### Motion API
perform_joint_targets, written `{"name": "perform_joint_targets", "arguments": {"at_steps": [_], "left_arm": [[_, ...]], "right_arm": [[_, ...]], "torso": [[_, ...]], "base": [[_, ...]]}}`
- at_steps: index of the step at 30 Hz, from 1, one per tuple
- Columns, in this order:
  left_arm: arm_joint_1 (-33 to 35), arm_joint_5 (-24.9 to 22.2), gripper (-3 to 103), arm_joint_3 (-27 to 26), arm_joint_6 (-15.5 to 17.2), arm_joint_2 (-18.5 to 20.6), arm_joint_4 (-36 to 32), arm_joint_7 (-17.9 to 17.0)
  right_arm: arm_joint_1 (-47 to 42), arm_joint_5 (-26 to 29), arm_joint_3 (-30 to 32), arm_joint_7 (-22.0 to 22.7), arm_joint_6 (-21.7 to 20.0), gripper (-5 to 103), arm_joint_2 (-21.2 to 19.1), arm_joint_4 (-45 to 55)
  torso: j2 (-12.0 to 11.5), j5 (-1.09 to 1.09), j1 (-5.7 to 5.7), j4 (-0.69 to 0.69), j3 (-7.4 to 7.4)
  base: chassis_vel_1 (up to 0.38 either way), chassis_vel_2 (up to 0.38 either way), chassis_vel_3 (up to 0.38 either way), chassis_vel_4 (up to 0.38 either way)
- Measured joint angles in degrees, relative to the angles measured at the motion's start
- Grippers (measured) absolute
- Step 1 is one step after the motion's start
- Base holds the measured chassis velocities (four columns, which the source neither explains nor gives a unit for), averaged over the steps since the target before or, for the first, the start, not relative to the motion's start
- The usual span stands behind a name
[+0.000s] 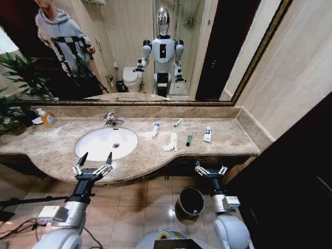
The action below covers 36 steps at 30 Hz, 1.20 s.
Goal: Pick up the trash from the sink and place it in the trash bin.
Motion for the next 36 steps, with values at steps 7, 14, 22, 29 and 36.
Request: {"name": "perform_joint_targets", "arguments": {"at_steps": [7, 14, 22, 29, 36], "left_arm": [[0.0, 0.0, 100, 0.0, 0.0, 0.0, 0.0, 0.0], [0.0, 0.0, 100, 0.0, 0.0, 0.0, 0.0, 0.0], [0.0, 0.0, 100, 0.0, 0.0, 0.0, 0.0, 0.0], [0.0, 0.0, 100, 0.0, 0.0, 0.0, 0.0, 0.0], [0.0, 0.0, 100, 0.0, 0.0, 0.0, 0.0, 0.0]], "right_arm": [[0.12, -0.47, -0.43, -0.22, 0.08, 100, -0.05, -0.54], [0.52, -0.78, -0.76, -0.9, -0.77, 100, -0.49, 0.35], [6.04, 1.95, -0.37, -1.35, -3.45, 100, -3.71, -1.68], [11.83, 5.31, -0.36, -1.06, -6.7, 100, -7.38, -4.74], [24.17, 11.61, -0.96, 0.45, -14.13, 100, -12.88, -12.49]], "torso": [[0.0, 0.0, 0.0, 0.0, 0.0], [0.0, 0.0, 0.0, 0.0, 0.0], [0.0, 0.01, 0.0, 0.0, 0.0], [0.0, 0.01, 0.0, 0.0, 0.0], [0.0, 0.02, 0.0, 0.0, 0.01]], "base": [[0.0, 0.0, 0.0, 0.0], [0.0, 0.0, 0.0, 0.0], [0.0, 0.0, 0.0, 0.0], [0.0, 0.0, 0.0, 0.0], [0.0, 0.0, 0.0, 0.0]]}}
